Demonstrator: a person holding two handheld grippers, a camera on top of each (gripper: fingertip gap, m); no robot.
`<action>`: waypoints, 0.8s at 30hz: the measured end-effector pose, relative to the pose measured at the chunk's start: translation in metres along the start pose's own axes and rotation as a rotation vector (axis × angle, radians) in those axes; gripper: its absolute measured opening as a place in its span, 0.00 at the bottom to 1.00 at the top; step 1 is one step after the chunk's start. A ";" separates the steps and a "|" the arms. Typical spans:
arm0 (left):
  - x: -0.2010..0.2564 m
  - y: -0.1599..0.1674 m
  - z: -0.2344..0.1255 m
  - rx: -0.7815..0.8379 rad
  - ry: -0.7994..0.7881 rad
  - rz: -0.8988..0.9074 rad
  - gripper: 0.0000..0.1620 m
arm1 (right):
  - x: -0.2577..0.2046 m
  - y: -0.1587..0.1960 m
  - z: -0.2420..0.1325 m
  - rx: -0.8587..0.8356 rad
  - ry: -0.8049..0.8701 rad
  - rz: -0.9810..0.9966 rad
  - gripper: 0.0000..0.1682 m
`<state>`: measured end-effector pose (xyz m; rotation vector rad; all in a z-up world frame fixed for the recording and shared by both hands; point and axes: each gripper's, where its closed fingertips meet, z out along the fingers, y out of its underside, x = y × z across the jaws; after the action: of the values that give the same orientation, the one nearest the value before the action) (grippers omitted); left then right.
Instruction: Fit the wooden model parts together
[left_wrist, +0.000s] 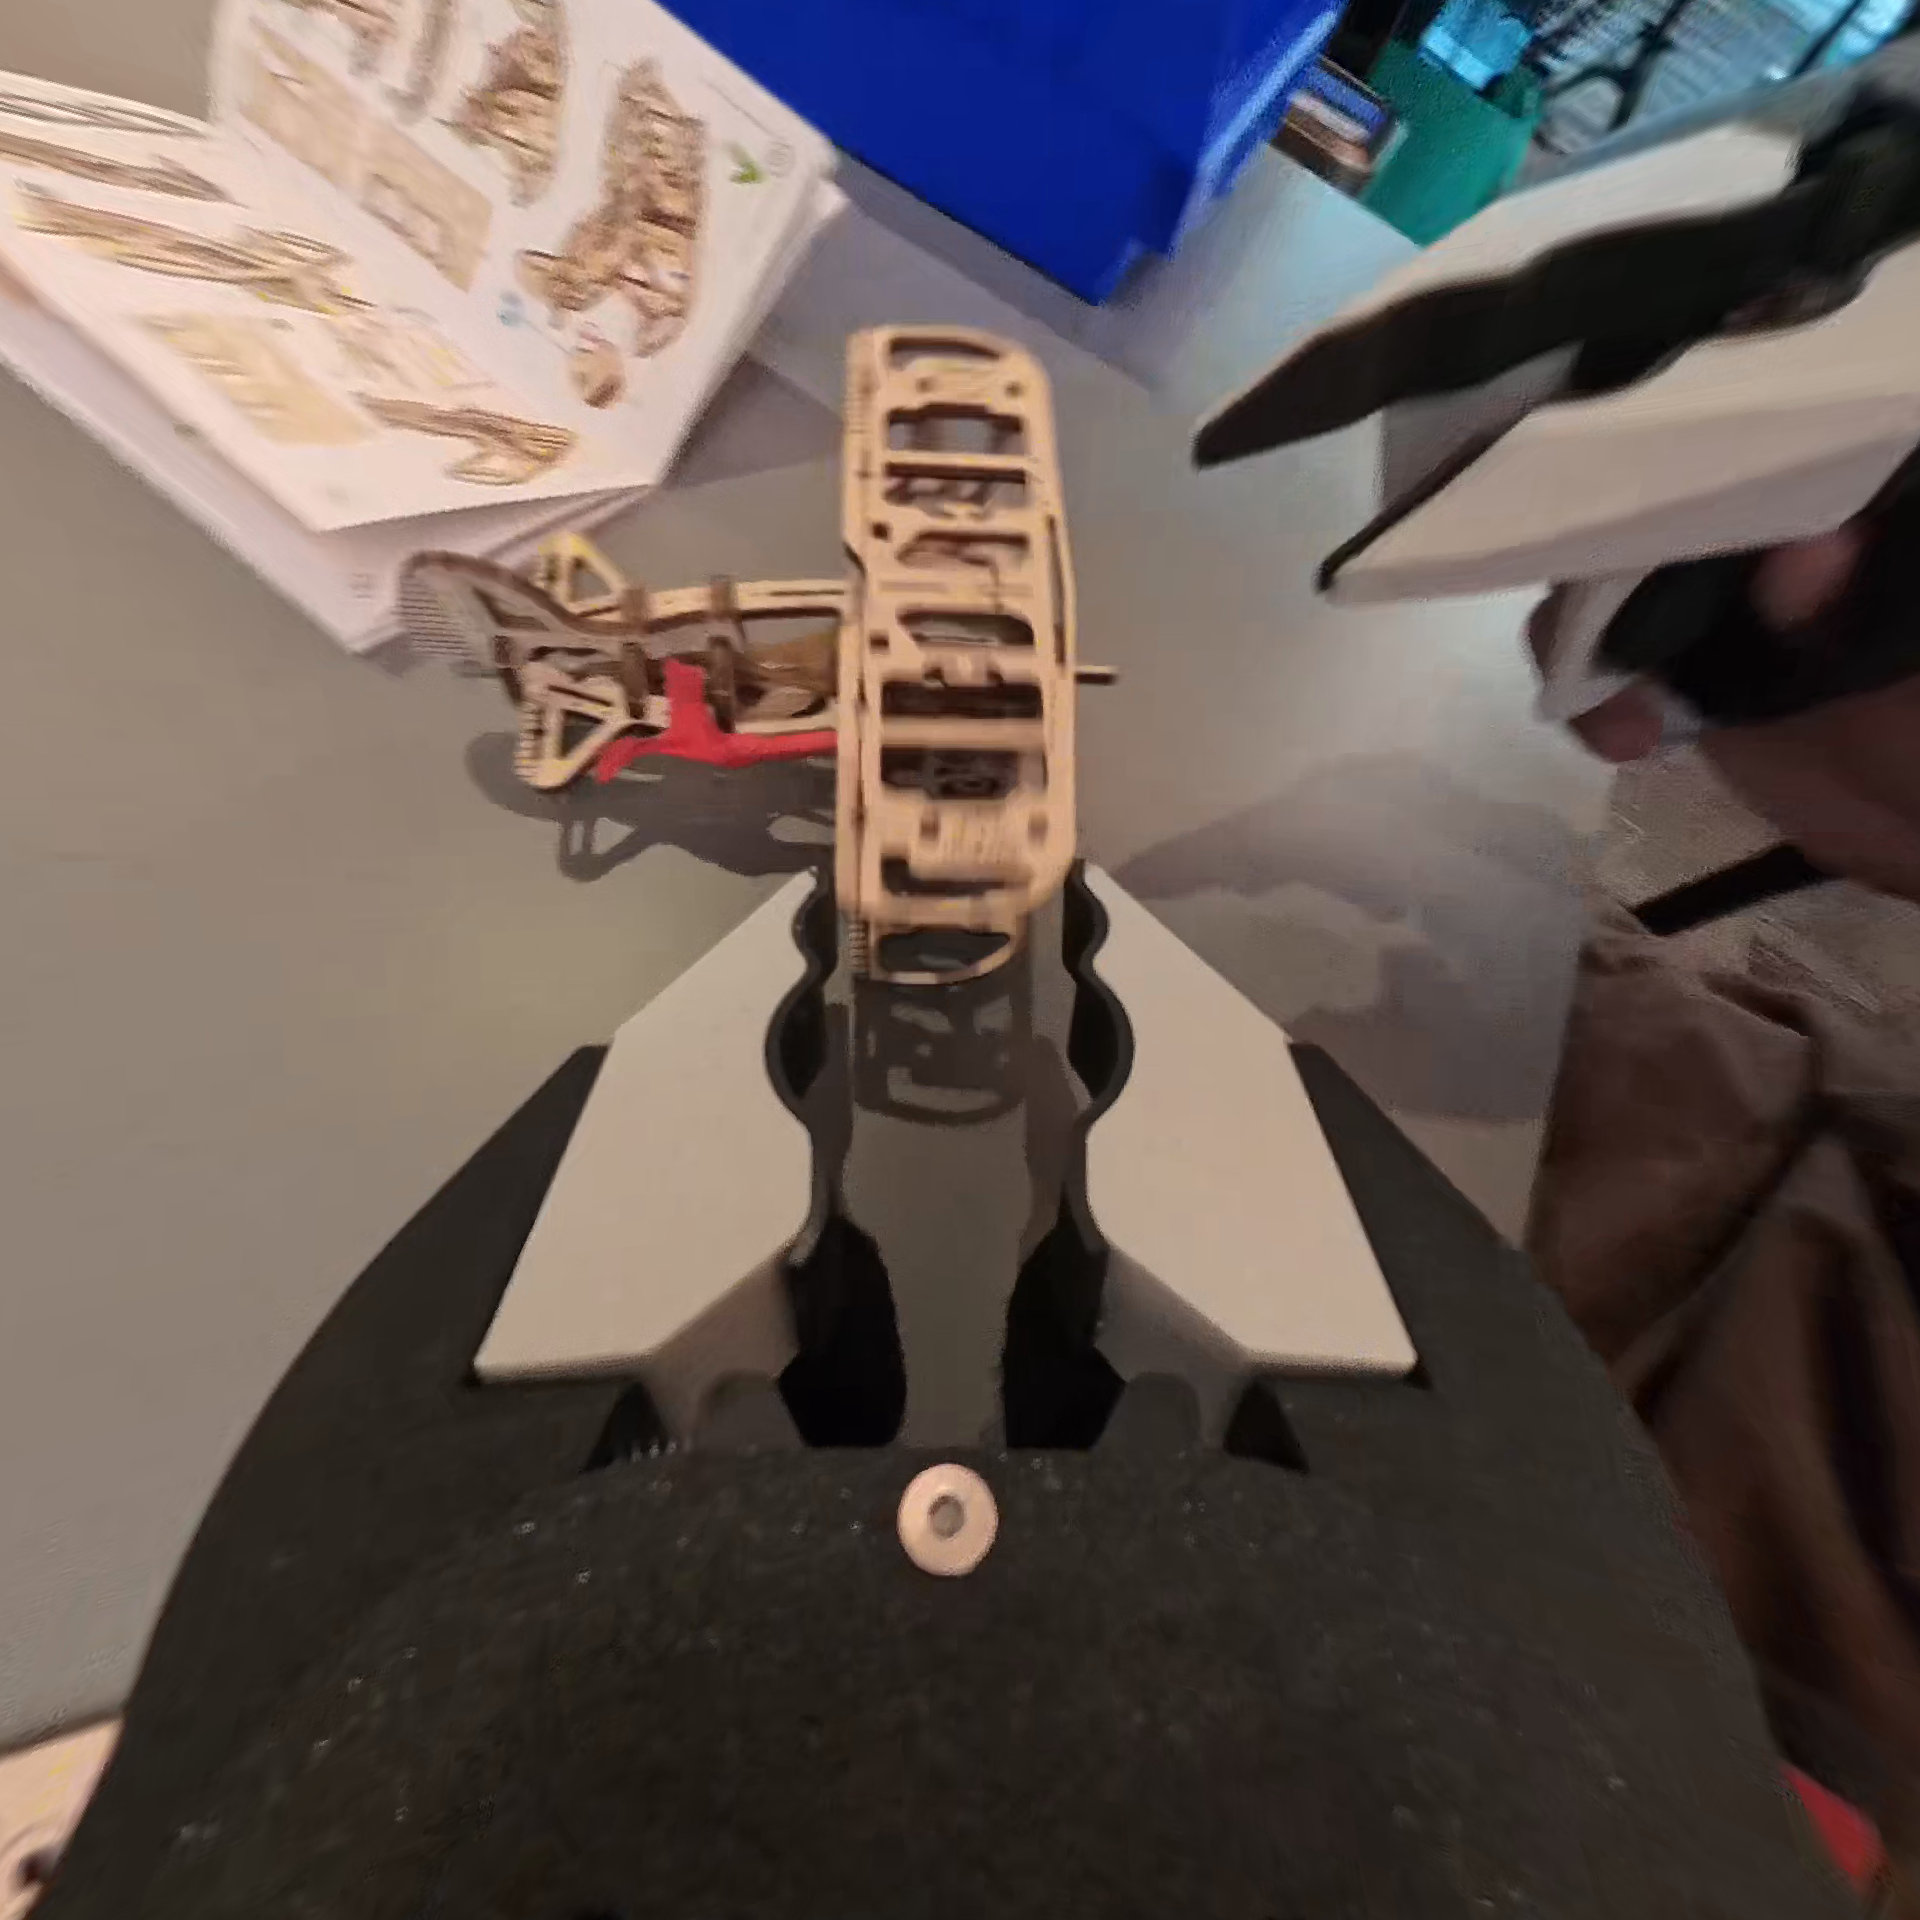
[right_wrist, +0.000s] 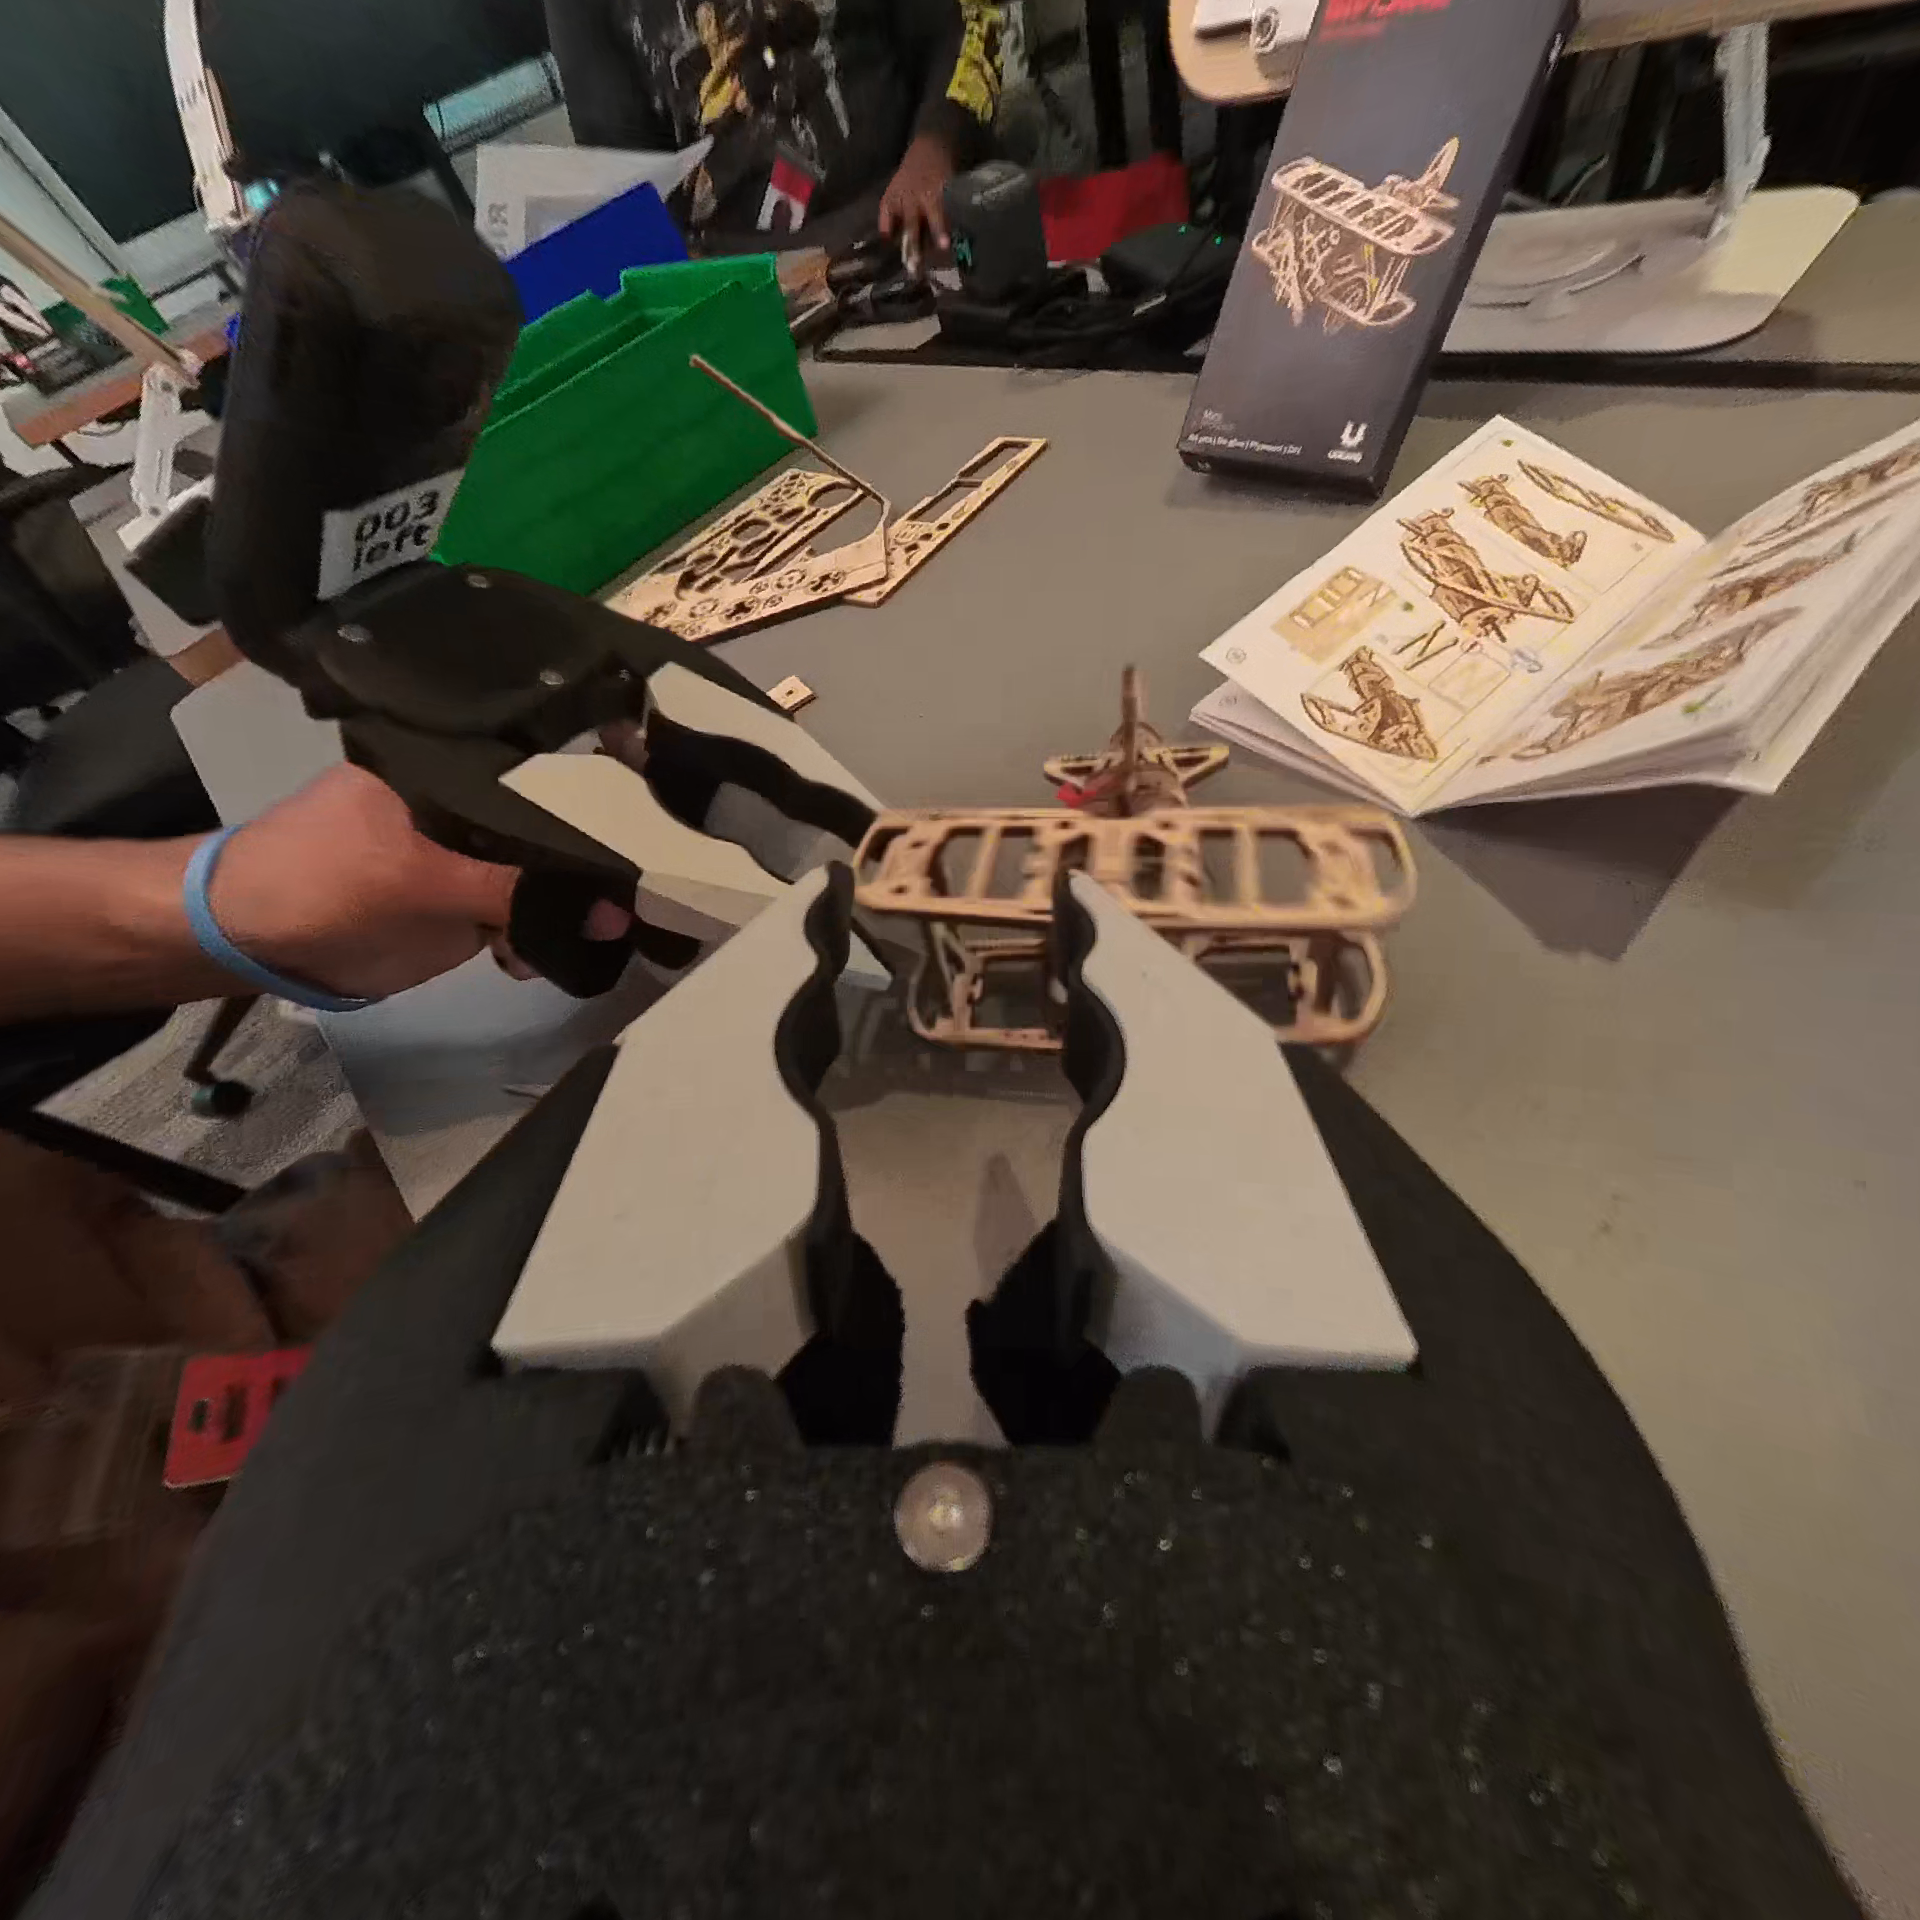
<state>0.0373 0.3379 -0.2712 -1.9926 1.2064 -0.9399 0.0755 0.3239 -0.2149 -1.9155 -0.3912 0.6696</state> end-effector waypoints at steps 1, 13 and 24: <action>0.006 0.001 0.004 -0.015 0.013 0.005 0.24 | -0.001 0.005 -0.002 0.022 0.002 -0.002 0.22; 0.032 0.005 0.011 -0.023 0.106 0.138 0.28 | 0.012 0.027 -0.011 -0.021 -0.036 0.033 0.27; 0.011 0.019 0.021 -0.098 0.229 0.402 0.16 | -0.001 0.033 -0.007 -0.077 -0.116 0.147 0.16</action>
<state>0.0494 0.3236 -0.2952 -1.6519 1.7304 -0.9305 0.0776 0.3043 -0.2423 -1.9972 -0.3555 0.8764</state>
